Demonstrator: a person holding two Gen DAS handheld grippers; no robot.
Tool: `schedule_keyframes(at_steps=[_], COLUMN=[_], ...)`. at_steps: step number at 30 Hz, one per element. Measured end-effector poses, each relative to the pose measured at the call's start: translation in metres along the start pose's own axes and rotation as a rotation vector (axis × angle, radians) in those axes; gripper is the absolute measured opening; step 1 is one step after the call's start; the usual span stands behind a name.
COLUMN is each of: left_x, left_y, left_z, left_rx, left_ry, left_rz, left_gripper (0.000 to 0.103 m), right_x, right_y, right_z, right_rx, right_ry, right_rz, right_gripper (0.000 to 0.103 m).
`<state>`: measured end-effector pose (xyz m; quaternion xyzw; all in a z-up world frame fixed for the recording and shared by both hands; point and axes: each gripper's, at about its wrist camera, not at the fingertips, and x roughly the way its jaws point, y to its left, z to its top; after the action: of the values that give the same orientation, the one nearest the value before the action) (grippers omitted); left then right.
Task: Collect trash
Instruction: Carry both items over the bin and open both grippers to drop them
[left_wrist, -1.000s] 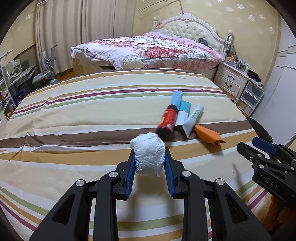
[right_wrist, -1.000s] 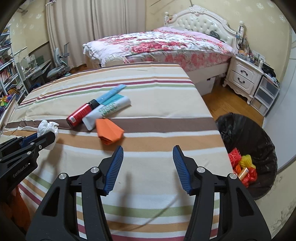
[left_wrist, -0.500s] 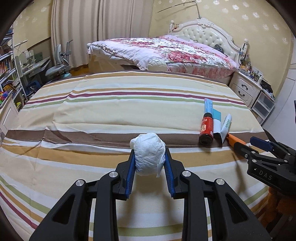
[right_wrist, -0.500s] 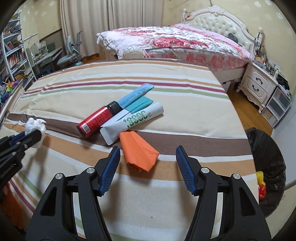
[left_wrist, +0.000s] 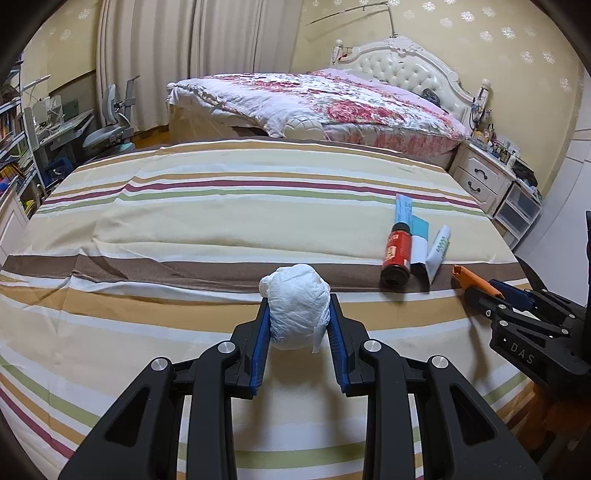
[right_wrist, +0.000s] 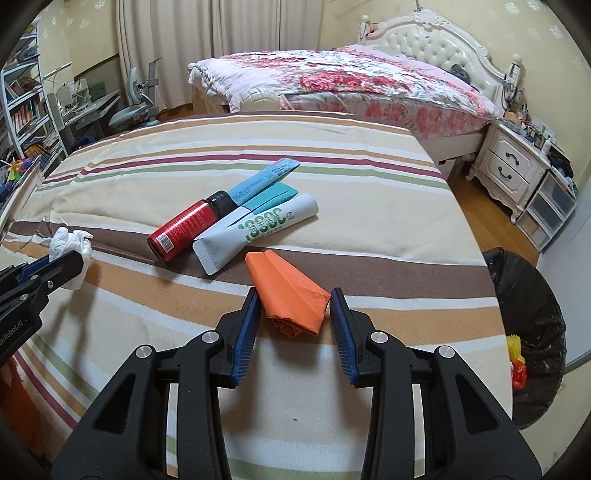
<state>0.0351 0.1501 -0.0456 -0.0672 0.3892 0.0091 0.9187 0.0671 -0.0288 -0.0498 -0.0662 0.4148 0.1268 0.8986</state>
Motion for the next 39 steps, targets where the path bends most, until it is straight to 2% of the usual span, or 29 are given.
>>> schedule_keyframes(at_steps=[5,11,27,33,39], left_x=[-0.005,-0.010,-0.002,0.007,0.019], left_y=[-0.025,-0.065,-0.196,-0.238,-0.268], left_z=[0.000,0.002,0.019,0.021,0.022], left_rx=[0.038,0.096,0.287,0.339,0.381], left_ry=[-0.009,-0.020,-0.060,-0.058,-0.054], left_rz=[-0.049,-0.120,-0.281,-0.319,-0.326], left_gripper=[0.030,0.030,0.030,0.030,0.030], right_x=[-0.020,-0.040,-0.071,-0.076,-0.076], right_y=[-0.019,-0.060,-0.177,-0.206,-0.224], right_z=[-0.008,-0.016,-0.043,-0.050,-0.053], right_rx=[0.039,0.117,0.326,0.373,0.404], right_ry=[-0.032,-0.069,-0.127,-0.135,-0.142], right_rz=[-0.029,-0.085,-0.277,-0.311,-0.333], right_gripper=[0.037,0.037,0.037,0.038,0.038])
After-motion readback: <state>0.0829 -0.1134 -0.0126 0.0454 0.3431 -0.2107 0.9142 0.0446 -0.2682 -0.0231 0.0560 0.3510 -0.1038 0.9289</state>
